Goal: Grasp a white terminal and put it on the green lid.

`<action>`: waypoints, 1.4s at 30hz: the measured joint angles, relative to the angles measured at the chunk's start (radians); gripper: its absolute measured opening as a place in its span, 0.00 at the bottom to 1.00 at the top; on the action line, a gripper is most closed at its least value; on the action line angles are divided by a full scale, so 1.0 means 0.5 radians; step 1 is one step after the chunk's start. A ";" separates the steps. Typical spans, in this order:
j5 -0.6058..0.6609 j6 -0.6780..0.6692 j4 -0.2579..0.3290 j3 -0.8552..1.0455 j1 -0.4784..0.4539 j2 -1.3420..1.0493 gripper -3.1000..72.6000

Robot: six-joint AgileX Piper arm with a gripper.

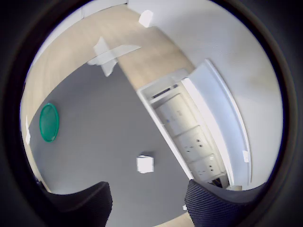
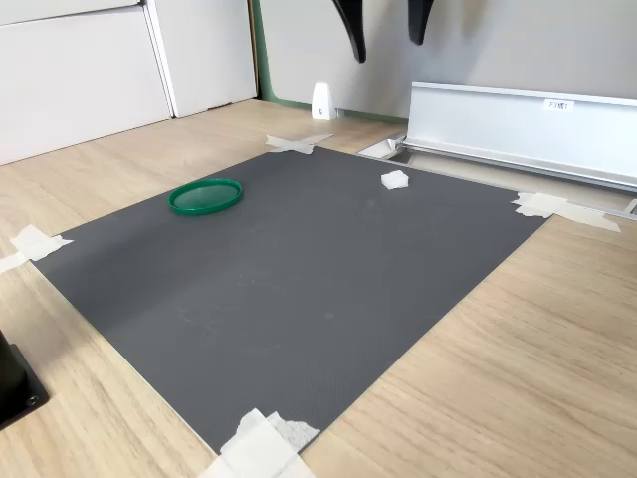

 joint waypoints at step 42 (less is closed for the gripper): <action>-0.477 0.054 -0.075 0.273 0.009 0.435 0.88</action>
